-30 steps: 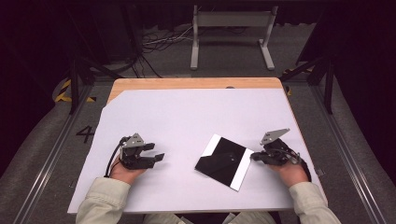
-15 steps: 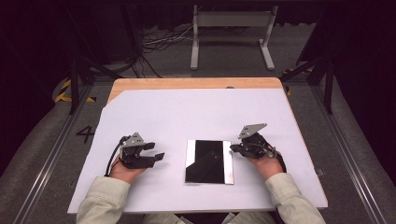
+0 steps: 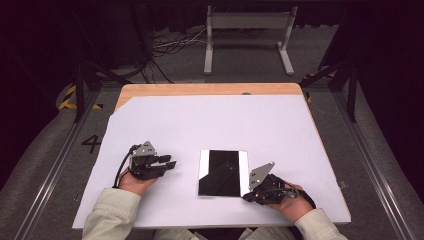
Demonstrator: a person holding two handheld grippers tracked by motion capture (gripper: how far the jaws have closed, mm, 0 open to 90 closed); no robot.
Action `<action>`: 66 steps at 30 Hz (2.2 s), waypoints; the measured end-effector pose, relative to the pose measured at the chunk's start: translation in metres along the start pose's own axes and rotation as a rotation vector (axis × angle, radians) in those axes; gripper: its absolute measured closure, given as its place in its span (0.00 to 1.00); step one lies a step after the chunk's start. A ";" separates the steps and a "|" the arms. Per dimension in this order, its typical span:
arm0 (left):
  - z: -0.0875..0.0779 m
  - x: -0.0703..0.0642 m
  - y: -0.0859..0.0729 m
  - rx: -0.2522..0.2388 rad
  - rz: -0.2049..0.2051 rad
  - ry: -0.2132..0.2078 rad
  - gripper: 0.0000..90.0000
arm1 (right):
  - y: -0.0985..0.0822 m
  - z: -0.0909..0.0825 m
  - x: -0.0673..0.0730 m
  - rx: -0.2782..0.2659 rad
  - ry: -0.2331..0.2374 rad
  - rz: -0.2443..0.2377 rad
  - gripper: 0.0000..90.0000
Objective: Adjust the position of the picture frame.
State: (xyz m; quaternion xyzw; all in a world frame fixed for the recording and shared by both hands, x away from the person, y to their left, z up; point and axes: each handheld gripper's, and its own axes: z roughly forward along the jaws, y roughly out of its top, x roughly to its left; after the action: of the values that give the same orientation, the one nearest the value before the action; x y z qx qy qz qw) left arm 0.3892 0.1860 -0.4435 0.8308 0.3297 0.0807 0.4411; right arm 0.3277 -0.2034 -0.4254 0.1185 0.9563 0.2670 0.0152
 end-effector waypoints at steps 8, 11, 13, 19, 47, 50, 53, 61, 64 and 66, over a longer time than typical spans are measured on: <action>-0.007 0.003 0.003 -0.034 -0.045 0.016 0.89 | 0.008 0.005 -0.016 -0.002 -0.139 0.041 1.00; -0.008 0.002 0.006 -0.030 -0.030 0.043 1.00 | 0.010 0.008 -0.031 -0.035 -0.225 0.081 1.00; -0.007 0.000 0.008 -0.031 -0.027 0.056 1.00 | 0.012 0.011 -0.040 -0.057 -0.269 0.106 1.00; 0.005 0.009 0.019 -0.065 -0.093 0.072 1.00 | 0.015 0.018 -0.056 -0.123 -0.375 0.175 1.00; 0.067 0.038 0.052 0.099 -0.146 -0.005 1.00 | -0.041 -0.067 -0.042 -0.260 -0.394 0.300 1.00; 0.066 0.032 0.053 0.111 -0.100 0.024 1.00 | -0.047 -0.080 -0.044 -0.292 -0.407 0.323 1.00; 0.066 0.032 0.052 0.112 -0.104 0.009 1.00 | -0.051 -0.088 -0.045 -0.313 -0.417 0.338 1.00; 0.064 0.023 0.050 0.167 -0.100 -0.130 1.00 | -0.058 -0.099 -0.046 -0.336 -0.428 0.356 1.00; 0.064 0.014 0.050 0.199 -0.064 -0.172 1.00 | -0.058 -0.098 -0.047 -0.335 -0.426 0.356 1.00; 0.064 0.007 0.049 0.221 -0.046 -0.212 1.00 | -0.057 -0.098 -0.047 -0.334 -0.423 0.355 1.00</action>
State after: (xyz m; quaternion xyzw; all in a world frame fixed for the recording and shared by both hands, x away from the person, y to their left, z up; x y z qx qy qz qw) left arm 0.4450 0.1271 -0.4441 0.8703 0.3070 -0.0545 0.3813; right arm 0.3515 -0.3117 -0.3723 0.3322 0.8393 0.3880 0.1861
